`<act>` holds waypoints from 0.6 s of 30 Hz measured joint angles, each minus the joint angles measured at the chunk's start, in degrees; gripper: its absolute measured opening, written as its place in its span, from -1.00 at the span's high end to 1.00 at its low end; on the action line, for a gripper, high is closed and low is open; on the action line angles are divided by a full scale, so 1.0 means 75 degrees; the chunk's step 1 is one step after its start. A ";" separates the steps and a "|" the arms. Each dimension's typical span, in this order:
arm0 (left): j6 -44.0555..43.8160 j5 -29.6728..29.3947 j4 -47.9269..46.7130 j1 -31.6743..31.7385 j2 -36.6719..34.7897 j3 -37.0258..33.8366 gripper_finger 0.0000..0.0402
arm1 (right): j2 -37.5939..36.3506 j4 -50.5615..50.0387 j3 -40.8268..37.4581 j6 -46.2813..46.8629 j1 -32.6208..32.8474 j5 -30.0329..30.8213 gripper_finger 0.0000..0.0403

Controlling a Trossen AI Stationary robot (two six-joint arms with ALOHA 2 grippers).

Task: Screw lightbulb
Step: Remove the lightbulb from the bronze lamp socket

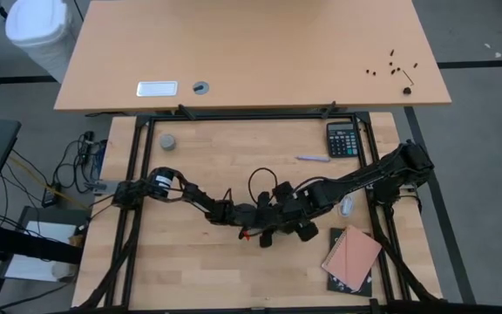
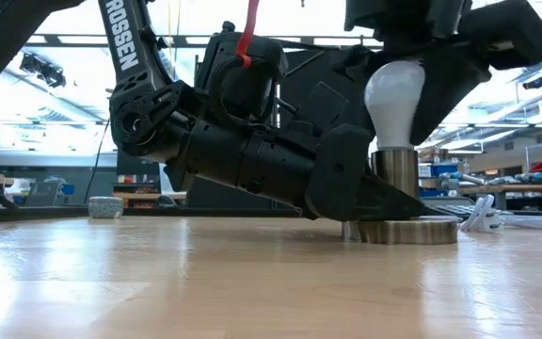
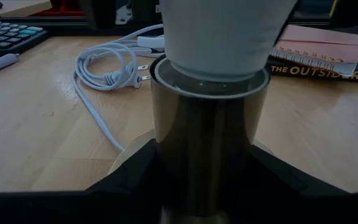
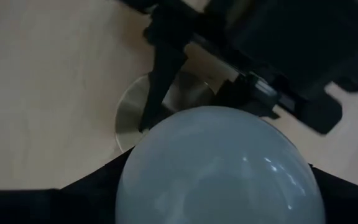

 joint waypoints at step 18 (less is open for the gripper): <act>-0.0021 0.0006 0.0003 0.0000 0.0000 0.0000 0.06 | 0.0006 0.0160 -0.0003 -0.0135 0.0041 0.0044 -0.37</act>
